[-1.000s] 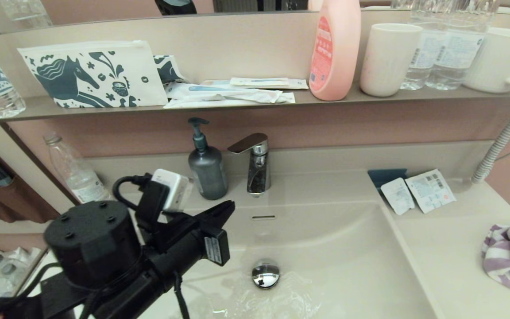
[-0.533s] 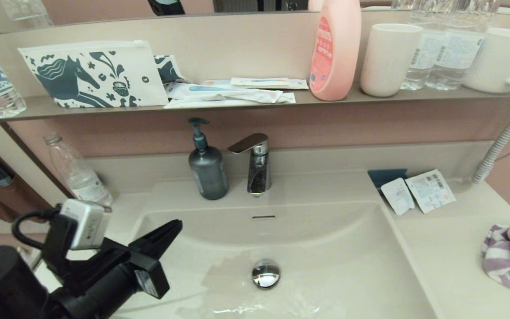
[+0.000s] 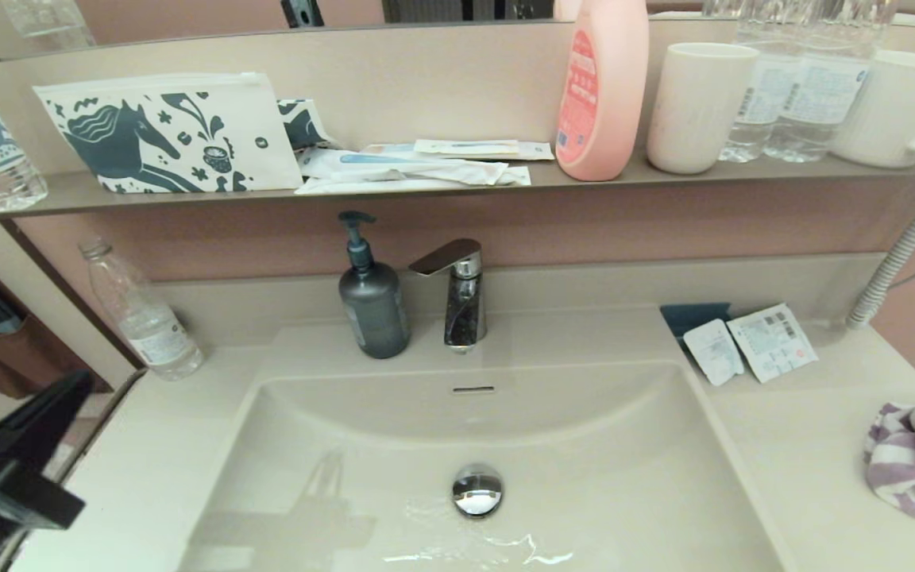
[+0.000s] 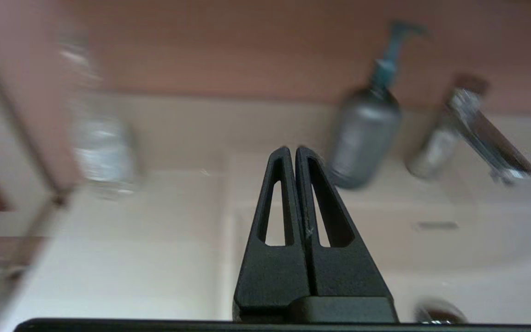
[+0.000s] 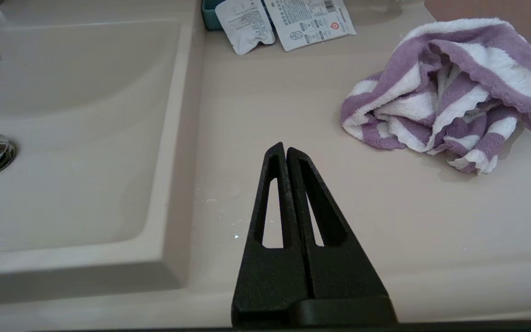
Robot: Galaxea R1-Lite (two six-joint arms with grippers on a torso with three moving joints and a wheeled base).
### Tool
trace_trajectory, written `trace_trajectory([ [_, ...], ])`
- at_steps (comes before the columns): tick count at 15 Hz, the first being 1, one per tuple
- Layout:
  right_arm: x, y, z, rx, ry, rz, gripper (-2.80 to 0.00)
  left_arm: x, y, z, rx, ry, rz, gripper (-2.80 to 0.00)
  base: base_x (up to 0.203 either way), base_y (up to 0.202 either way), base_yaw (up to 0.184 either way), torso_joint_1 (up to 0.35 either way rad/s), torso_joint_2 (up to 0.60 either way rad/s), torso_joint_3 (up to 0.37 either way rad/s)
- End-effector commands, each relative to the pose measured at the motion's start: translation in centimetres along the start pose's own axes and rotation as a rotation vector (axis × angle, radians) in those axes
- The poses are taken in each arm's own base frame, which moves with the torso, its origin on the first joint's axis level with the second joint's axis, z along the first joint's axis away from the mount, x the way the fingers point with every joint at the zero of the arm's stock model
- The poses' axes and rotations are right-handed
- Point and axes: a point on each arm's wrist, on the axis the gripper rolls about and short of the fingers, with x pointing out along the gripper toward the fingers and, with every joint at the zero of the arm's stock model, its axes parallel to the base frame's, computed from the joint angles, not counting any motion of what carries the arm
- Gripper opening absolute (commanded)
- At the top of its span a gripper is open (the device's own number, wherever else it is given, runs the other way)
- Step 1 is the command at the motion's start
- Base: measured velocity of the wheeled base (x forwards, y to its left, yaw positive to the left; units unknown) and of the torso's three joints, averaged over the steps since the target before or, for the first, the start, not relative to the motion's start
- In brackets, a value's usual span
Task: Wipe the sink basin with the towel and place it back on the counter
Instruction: Pick up the cloth
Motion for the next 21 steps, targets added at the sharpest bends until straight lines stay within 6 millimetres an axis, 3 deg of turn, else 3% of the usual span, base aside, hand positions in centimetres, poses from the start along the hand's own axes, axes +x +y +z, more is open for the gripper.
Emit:
trace_trajectory([
  [1,0.0,0.0,0.0,0.0,0.001,0.0,-2.8,-3.6,1.4,1.7,-0.022,-0.158,0.08,-2.8,0.0,0.0,0.0,0.0,0.0,0.0],
  [6,0.0,0.0,0.0,0.0,0.001,0.0,-2.8,-8.8,2.0,0.9,0.035,-0.19,0.169,-2.8,0.0,0.0,0.0,0.0,0.0,0.0],
  [11,0.0,0.0,0.0,0.0,0.001,0.001,-2.8,-11.8,2.1,-3.5,0.051,-0.048,0.106,-2.8,0.0,0.0,0.0,0.0,0.0,0.0],
  [15,0.0,0.0,0.0,0.0,0.001,0.0,-2.8,-11.5,2.2,-7.0,0.056,0.115,0.075,-2.8,0.0,0.0,0.0,0.0,0.0,0.0],
  [21,0.0,0.0,0.0,0.0,0.001,0.0,-2.8,-11.4,2.1,-7.6,0.06,0.145,0.013,-2.8,0.0,0.0,0.0,0.0,0.0,0.0],
])
